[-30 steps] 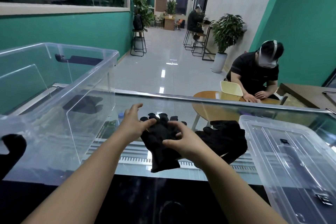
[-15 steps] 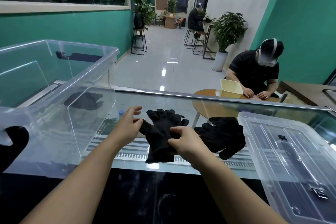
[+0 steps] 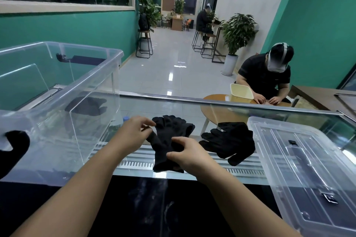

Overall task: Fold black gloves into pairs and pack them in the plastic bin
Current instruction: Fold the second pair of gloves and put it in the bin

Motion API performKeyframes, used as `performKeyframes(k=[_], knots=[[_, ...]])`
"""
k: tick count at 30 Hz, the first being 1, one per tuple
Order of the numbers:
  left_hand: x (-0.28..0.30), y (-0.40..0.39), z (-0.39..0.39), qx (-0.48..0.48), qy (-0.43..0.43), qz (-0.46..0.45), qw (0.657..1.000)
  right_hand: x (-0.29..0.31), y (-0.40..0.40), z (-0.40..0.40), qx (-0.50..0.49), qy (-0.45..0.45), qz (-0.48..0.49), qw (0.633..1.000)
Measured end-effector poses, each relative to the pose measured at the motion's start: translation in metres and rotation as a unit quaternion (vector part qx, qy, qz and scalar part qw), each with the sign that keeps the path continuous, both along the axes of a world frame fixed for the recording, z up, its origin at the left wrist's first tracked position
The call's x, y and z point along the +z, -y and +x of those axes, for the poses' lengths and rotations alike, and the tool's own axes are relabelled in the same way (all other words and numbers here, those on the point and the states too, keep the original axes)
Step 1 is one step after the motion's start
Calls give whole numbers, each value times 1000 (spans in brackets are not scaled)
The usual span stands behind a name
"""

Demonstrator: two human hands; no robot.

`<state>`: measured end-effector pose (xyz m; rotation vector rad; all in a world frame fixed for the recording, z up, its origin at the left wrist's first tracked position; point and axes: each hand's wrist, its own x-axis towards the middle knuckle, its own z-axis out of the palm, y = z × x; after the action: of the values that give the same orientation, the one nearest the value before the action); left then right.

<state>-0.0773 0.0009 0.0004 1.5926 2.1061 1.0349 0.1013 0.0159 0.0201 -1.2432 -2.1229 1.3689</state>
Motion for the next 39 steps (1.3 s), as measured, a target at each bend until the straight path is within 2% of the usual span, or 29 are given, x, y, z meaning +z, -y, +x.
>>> performKeyframes(k=[4, 7, 10, 13, 17, 18, 20, 22, 24, 27, 29, 32, 39], knots=[[-1, 10, 8, -78, -101, -75, 989, -2, 0, -1, 3, 32, 58, 998], [-10, 13, 10, -75, -120, -60, 988, -5, -1, 1, -1, 75, 110, 991], [-13, 16, 14, -80, -149, -52, 984, -13, -5, 3, -5, 156, 129, 979], [-13, 19, 24, -125, -147, -76, 978, -13, -12, 3, -13, 226, 166, 960], [-16, 20, 34, -188, -189, -143, 953, -17, -28, 2, -52, 177, 271, 945], [-18, 21, 34, -196, -186, -152, 951, -20, -32, 2, -34, 183, 279, 942], [-20, 23, 32, -200, -128, -140, 961, -29, -38, 5, 14, 234, 273, 933], [-21, 23, 30, -150, -52, -87, 983, -39, -41, 6, 25, 275, 249, 928], [-21, 18, 25, -27, -43, -49, 997, -46, -40, 6, 18, 269, 247, 931], [-15, 6, 20, 125, -75, -112, 983, -47, -39, 5, -17, 237, 261, 936], [-12, -1, 21, 142, -82, -150, 975, -42, -40, 5, -79, 214, 284, 931], [-10, -9, 24, 153, -62, -126, 978, -33, -49, 3, -150, 253, 304, 906], [-18, -11, 28, 159, 9, -27, 987, -31, -85, -2, -166, 222, 215, 936]])
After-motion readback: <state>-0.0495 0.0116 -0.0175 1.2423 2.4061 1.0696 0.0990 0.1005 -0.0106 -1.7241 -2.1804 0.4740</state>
